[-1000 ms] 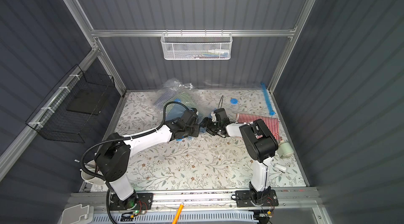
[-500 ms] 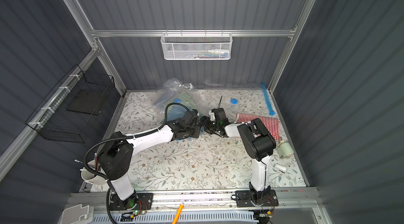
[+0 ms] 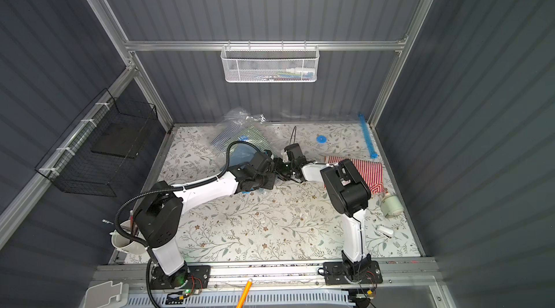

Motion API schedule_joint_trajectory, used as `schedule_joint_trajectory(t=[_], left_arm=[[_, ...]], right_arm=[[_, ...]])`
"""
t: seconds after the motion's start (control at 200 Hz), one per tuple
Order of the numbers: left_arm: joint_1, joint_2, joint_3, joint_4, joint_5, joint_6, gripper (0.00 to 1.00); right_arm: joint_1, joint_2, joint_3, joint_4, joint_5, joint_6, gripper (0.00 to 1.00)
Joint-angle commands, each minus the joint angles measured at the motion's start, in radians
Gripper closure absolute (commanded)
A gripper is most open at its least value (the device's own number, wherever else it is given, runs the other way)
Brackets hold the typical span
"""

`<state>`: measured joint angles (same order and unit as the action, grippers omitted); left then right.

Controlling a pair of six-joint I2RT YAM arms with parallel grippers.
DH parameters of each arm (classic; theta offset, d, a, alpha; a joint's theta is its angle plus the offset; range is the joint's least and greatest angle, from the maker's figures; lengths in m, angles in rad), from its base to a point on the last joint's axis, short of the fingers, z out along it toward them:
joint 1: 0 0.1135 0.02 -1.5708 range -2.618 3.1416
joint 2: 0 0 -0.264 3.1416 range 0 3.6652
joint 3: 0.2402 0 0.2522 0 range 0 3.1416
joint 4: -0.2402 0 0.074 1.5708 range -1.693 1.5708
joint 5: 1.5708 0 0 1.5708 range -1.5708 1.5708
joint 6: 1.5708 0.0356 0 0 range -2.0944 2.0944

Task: Take the tank top out of the vacuum bag
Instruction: Take out the tank top from the vacuum bag.

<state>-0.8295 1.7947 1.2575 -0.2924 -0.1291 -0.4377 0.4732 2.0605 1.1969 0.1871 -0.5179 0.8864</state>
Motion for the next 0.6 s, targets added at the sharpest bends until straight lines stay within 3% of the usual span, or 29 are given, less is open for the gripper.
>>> schedule_joint_trajectory(t=[0.0, 0.185, 0.23, 0.25, 0.285, 0.325, 0.385, 0.465, 0.595], left_arm=[[-0.001, -0.018, 0.017, -0.002, 0.022, 0.019, 1.0], [-0.002, -0.021, 0.021, -0.017, -0.005, 0.028, 1.0], [-0.002, -0.019, 0.028, -0.027, -0.017, 0.027, 1.0], [-0.001, -0.017, 0.031, -0.034, -0.025, 0.027, 0.91], [-0.001, -0.016, 0.038, -0.052, -0.045, 0.023, 0.6], [-0.001, -0.016, 0.051, -0.078, -0.083, 0.007, 0.37], [-0.001, -0.019, 0.07, -0.121, -0.151, -0.004, 0.25], [0.001, -0.034, 0.093, -0.167, -0.245, -0.016, 0.01], [0.005, -0.049, 0.142, -0.228, -0.362, -0.012, 0.0]], right_arm=[[0.008, 0.044, 0.042, -0.07, 0.036, -0.029, 0.61], [0.007, 0.049, 0.04, -0.049, 0.03, -0.043, 1.0], [0.008, 0.041, 0.035, -0.047, 0.03, -0.048, 1.0], [0.008, 0.037, 0.032, -0.046, 0.029, -0.052, 1.0], [0.007, 0.028, 0.028, -0.043, 0.026, -0.06, 1.0], [0.006, 0.015, 0.02, -0.046, 0.025, -0.068, 1.0], [0.001, -0.006, 0.009, -0.047, 0.024, -0.075, 1.0], [-0.01, -0.032, -0.009, -0.037, 0.002, -0.076, 1.0], [-0.025, -0.082, -0.037, -0.043, -0.031, -0.09, 1.0]])
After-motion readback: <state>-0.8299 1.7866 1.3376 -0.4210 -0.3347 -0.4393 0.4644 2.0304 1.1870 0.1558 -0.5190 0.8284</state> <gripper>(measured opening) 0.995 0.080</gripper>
